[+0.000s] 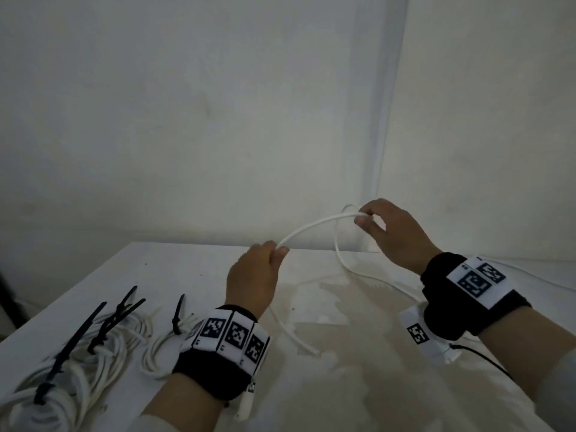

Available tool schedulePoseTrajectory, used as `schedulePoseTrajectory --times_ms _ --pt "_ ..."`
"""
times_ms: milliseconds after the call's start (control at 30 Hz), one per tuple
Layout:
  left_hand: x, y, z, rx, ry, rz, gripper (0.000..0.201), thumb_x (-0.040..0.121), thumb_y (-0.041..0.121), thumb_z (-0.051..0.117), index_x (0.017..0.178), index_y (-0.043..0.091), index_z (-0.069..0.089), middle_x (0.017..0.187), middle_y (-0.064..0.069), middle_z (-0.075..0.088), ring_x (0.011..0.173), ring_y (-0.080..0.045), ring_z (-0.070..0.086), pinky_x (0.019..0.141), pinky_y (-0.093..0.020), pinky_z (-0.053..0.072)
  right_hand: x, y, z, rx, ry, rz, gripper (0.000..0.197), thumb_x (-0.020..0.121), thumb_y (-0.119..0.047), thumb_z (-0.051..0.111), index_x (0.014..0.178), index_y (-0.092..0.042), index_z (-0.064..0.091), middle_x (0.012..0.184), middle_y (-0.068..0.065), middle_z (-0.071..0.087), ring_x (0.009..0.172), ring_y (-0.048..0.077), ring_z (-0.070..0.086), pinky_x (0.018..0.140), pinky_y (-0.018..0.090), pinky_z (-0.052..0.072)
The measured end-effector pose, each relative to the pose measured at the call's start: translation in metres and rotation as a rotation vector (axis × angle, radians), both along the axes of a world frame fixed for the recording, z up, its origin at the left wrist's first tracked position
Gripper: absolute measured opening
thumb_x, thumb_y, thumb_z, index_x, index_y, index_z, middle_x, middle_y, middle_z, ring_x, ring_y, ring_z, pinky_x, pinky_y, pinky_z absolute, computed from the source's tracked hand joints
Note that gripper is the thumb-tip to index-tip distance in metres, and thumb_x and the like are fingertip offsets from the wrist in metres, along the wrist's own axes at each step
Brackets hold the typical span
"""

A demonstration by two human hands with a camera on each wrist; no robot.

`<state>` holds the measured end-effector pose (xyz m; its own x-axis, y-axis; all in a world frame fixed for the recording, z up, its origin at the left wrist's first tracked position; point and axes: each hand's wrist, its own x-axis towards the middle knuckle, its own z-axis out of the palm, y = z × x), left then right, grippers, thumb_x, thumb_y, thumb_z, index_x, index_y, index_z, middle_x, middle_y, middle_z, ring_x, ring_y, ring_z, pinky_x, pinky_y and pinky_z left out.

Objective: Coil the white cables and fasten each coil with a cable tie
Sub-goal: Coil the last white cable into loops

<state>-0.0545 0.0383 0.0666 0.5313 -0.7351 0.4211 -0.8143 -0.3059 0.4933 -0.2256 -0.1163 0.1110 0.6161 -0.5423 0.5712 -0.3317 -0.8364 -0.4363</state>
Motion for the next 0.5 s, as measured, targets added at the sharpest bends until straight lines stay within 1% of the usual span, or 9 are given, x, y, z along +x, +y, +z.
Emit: schedulePoseTrajectory --times_ms 100,167,200,233,300,333,400,467,500 --pt "-0.020 0.005 0.003 -0.108 0.203 -0.074 0.040 0.096 0.041 0.031 0.084 0.008 0.048 0.079 -0.013 0.062 0.072 -0.027 0.064 0.069 -0.043 0.048 -0.021 0.003 0.009 0.018 -0.069 -0.012 0.015 0.094 -0.026 0.049 0.082 -0.017 0.052 0.084 0.008 0.055 0.078 0.023 0.048 0.074 0.031 0.035" --pt "-0.035 0.010 0.006 -0.172 0.290 -0.118 0.038 0.097 0.036 0.033 0.083 0.004 0.047 0.067 -0.008 0.054 0.062 -0.022 0.061 0.065 -0.042 0.048 -0.034 0.004 0.012 0.014 -0.087 -0.015 0.019 0.094 -0.025 0.049 0.078 -0.015 0.051 0.076 0.007 0.052 0.070 0.021 0.045 0.067 0.023 0.033" --pt "-0.041 0.012 0.008 -0.192 0.309 -0.135 0.038 0.098 0.033 0.034 0.085 0.000 0.048 0.062 -0.006 0.048 0.057 -0.021 0.056 0.062 -0.042 0.046 -0.040 0.005 0.014 0.017 -0.107 -0.016 0.022 0.094 -0.025 0.049 0.076 -0.012 0.051 0.071 0.006 0.050 0.065 0.017 0.042 0.062 0.018 0.032" --pt "-0.048 0.015 0.010 -0.211 0.321 -0.148 0.037 0.098 0.030 0.035 0.088 -0.003 0.049 0.060 -0.005 0.043 0.054 -0.019 0.048 0.058 -0.040 0.042 -0.046 0.007 0.015 0.021 -0.129 -0.021 0.025 0.093 -0.025 0.050 0.075 -0.008 0.052 0.066 0.005 0.047 0.060 0.013 0.037 0.059 0.016 0.032" --pt "-0.056 0.020 0.012 -0.266 0.346 -0.169 0.031 0.097 0.022 0.038 0.089 -0.003 0.053 0.056 -0.001 0.037 0.048 -0.009 0.035 0.050 -0.024 0.033 -0.056 0.007 0.016 0.035 -0.171 -0.041 0.030 0.093 -0.027 0.051 0.073 -0.004 0.052 0.058 0.002 0.041 0.055 0.011 0.034 0.054 0.015 0.031" --pt "-0.059 0.022 0.013 -0.292 0.354 -0.184 0.028 0.096 0.019 0.039 0.088 -0.002 0.055 0.055 0.001 0.035 0.045 -0.007 0.033 0.046 -0.019 0.029 -0.062 0.006 0.016 0.046 -0.184 -0.059 0.031 0.092 -0.029 0.052 0.073 -0.005 0.052 0.056 0.000 0.040 0.054 0.011 0.034 0.053 0.016 0.031" --pt "-0.063 0.029 0.015 -0.346 0.332 -0.215 0.023 0.095 0.017 0.043 0.086 0.001 0.057 0.053 0.004 0.035 0.044 -0.006 0.036 0.045 -0.017 0.029 -0.074 0.003 0.013 0.078 -0.174 -0.094 0.032 0.090 -0.033 0.054 0.070 -0.008 0.051 0.055 0.000 0.040 0.053 0.011 0.035 0.053 0.020 0.030" --pt "-0.066 0.033 0.020 -0.420 0.296 -0.230 0.020 0.095 0.016 0.046 0.085 0.003 0.058 0.054 0.004 0.037 0.046 -0.005 0.039 0.046 -0.015 0.030 -0.085 0.001 0.009 0.123 -0.123 -0.116 0.031 0.087 -0.034 0.058 0.071 -0.009 0.053 0.058 0.003 0.044 0.056 0.016 0.038 0.056 0.028 0.031" --pt "-0.067 0.034 0.022 -0.458 0.282 -0.227 0.020 0.095 0.016 0.046 0.084 0.004 0.057 0.054 0.004 0.038 0.047 -0.004 0.040 0.047 -0.015 0.031 -0.088 -0.001 0.005 0.129 -0.081 -0.126 0.029 0.087 -0.034 0.059 0.072 -0.009 0.054 0.060 0.004 0.046 0.058 0.018 0.039 0.057 0.029 0.031"
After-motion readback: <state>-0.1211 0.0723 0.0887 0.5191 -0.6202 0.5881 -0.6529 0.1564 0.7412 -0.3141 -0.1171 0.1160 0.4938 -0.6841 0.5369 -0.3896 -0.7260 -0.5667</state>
